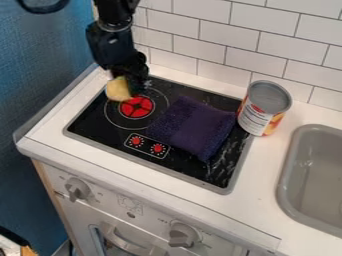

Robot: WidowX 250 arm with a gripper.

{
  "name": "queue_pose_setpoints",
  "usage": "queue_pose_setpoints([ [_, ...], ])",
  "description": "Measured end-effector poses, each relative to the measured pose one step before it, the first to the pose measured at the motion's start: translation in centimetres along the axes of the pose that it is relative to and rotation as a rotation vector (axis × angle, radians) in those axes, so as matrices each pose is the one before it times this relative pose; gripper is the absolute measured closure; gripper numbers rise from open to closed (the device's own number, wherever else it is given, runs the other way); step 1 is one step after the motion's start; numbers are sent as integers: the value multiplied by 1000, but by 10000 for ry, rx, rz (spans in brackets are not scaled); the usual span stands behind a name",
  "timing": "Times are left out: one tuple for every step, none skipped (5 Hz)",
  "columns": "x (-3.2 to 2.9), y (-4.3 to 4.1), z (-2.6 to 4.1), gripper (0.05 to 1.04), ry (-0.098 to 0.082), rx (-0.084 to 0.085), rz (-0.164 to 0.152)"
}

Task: Pick the yellow object and put it on the left stove

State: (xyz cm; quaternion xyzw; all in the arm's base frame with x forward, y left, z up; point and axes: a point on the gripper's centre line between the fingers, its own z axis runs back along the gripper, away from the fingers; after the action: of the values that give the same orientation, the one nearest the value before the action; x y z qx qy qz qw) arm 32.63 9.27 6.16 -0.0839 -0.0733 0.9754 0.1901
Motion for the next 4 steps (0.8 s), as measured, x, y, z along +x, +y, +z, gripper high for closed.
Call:
queue_pose_setpoints([
  [-483,-2436,-3168,447,-314,227,326],
  [-887,-1038,-2117,447,-78,58,-1],
  [-624,-314,-1336,447,-8,67,-55],
  [-161,-4,-59,447,27,9,-23],
])
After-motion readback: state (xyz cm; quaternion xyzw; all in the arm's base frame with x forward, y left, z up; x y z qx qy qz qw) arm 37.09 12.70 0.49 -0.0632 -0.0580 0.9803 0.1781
